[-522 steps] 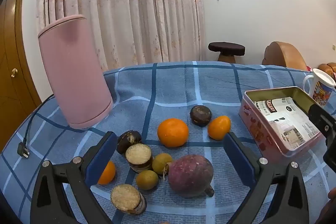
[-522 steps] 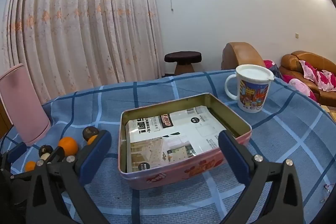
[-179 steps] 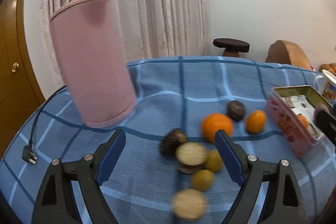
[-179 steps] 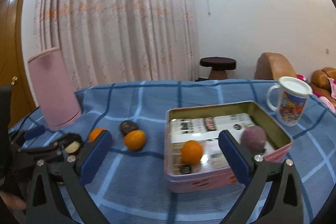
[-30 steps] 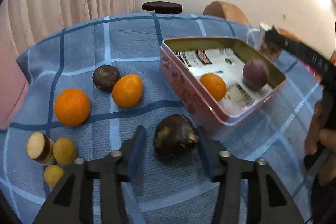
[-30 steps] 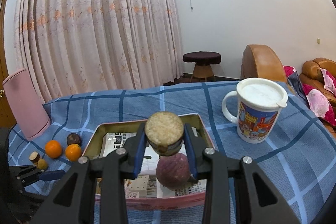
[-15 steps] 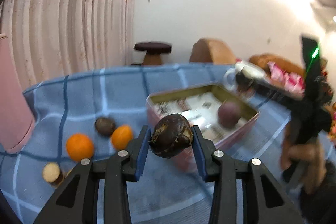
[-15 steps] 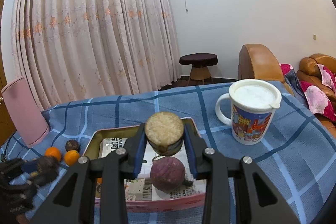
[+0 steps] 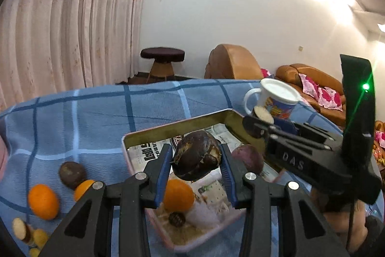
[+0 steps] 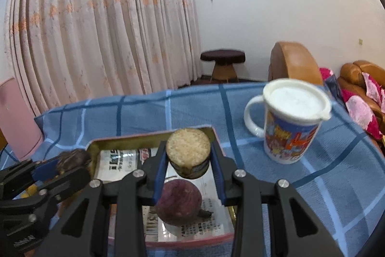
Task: Organize fruits
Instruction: 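Lower the mangosteen into the tin with the left tool while the right tool releases the cut half there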
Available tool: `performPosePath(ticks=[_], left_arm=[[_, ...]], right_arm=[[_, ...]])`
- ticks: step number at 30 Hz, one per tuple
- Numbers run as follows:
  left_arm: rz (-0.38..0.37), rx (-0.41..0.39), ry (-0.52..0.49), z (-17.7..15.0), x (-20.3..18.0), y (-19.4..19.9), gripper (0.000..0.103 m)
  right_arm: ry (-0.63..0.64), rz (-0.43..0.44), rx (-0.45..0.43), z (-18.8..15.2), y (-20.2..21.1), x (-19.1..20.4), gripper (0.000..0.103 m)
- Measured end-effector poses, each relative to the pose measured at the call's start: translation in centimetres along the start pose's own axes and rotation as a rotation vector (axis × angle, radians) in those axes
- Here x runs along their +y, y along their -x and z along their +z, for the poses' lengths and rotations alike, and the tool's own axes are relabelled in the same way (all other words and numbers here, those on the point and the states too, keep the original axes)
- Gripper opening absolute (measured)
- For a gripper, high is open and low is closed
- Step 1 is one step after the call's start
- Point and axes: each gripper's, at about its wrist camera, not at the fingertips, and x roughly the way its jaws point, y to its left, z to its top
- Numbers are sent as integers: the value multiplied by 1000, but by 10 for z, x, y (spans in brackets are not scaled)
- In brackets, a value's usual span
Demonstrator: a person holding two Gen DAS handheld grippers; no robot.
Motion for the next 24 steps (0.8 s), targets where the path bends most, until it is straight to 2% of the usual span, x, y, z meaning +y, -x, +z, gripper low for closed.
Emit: performPosePath(ticks=[5, 12, 15, 16, 17, 18, 20, 24], left_arm=[[30, 35, 14, 3, 0, -22, 41], [56, 59, 12, 2, -1, -33, 42], [62, 62, 24, 2, 2, -34, 43], [58, 59, 26, 3, 1, -33, 44], [57, 57, 26, 4, 1, -31, 53], [64, 54, 26, 4, -1, -28, 70], [84, 17, 30, 7, -2, -18, 85], [103, -87, 25, 14, 0, 11, 85]], right_arm=[[2, 22, 42, -1, -13, 2, 37], [11, 38, 40, 0, -15, 4, 37], [-23, 66, 2, 2, -8, 0, 39], [-34, 65, -26, 4, -2, -2, 42], [-45, 54, -56, 5, 4, -4, 58], [-58, 39, -91, 6, 10, -7, 79], [-85, 27, -151, 7, 20, -12, 95], [-121, 13, -180, 10, 27, -18, 96]])
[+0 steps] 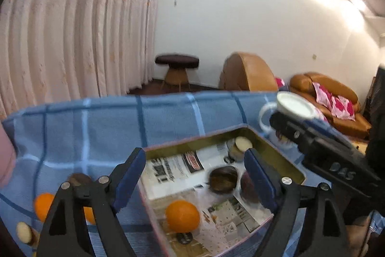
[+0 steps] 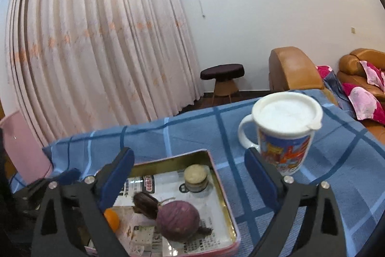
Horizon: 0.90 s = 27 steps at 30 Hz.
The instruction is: Organize fruits
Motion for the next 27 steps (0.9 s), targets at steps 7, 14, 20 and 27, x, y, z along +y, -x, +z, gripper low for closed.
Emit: performPosePath(ticks=[7, 14, 20, 27], left_arm=[[163, -87, 120, 1, 50, 35, 85], [262, -33, 129, -16, 69, 35, 86], [297, -66, 85, -29, 69, 48, 86], [360, -75, -22, -39, 54, 46, 86]], right_arm=[[-24, -15, -19, 1, 4, -4, 96], [2, -88, -80, -1, 18, -1, 100], [-1, -165, -170, -4, 36, -5, 103], [71, -159, -160, -14, 36, 16, 103]])
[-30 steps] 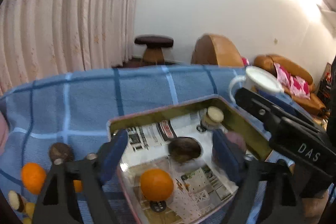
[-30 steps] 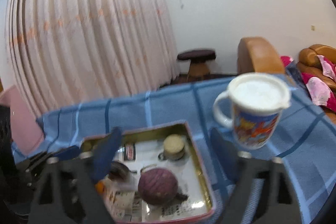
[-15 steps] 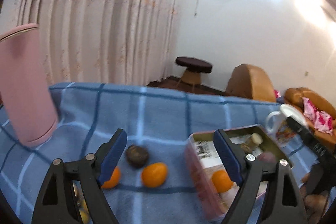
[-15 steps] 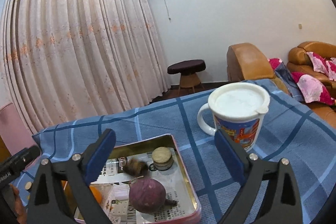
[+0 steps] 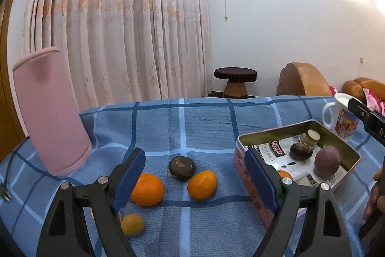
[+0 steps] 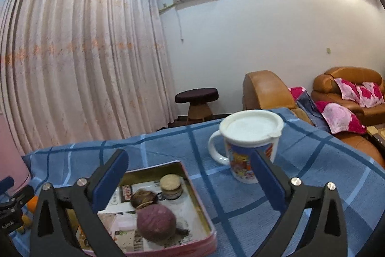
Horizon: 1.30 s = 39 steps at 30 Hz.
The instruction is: Organize fruits
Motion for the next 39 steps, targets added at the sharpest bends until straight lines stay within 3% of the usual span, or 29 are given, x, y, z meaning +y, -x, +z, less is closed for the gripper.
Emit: performPosePath(ticks=[13, 21, 39], left_arm=[[40, -8, -51, -3, -8, 4, 86], [6, 2, -30, -5, 2, 10, 86], [-21, 83, 10, -15, 65, 8, 86]], right_arm=[[6, -26, 20, -10, 15, 14, 103], [-10, -3, 21, -16, 31, 23, 103], [105, 128, 97, -36, 45, 109, 103]])
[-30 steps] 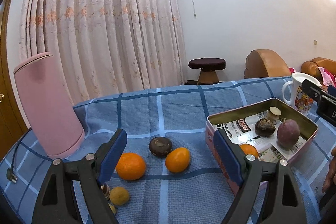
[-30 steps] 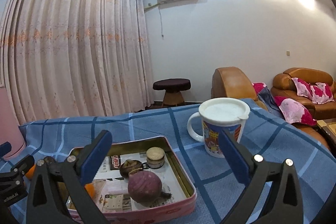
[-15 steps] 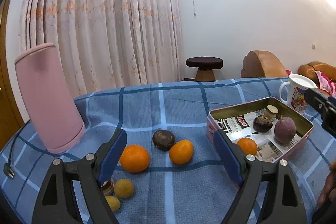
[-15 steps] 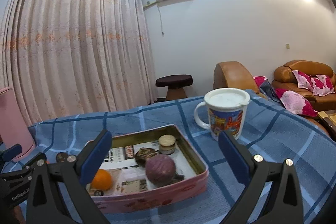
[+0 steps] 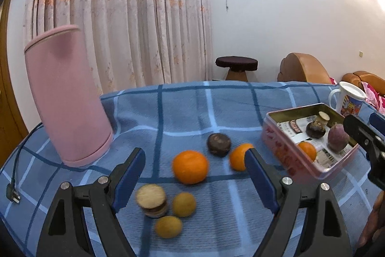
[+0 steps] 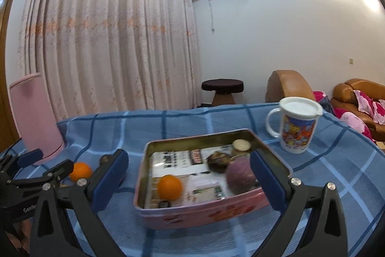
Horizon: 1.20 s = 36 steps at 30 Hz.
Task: Organize fruits
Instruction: 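Move the right tool to a small yellow-green fruit while the left tool approaches a cut mangosteen half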
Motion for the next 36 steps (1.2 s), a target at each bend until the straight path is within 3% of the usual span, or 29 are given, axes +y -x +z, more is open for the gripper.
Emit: performPosePath(ticks=[8, 16, 21, 25, 33, 36], left_arm=[[-16, 77, 9, -6, 47, -7, 86], [73, 118, 76, -5, 103, -13, 86], [84, 125, 149, -3, 129, -11, 86], [90, 131, 177, -3, 139, -11, 86], [80, 123, 202, 0, 145, -8, 86], [62, 118, 200, 1, 143, -7, 86]], right_arm=[[46, 92, 64, -6, -8, 40, 102], [94, 264, 224, -16, -29, 87, 85], [183, 387, 326, -27, -39, 127, 60], [215, 485, 414, -38, -43, 153, 57], [243, 521, 562, -57, -62, 185, 50], [235, 519, 569, -58, -64, 186, 48]])
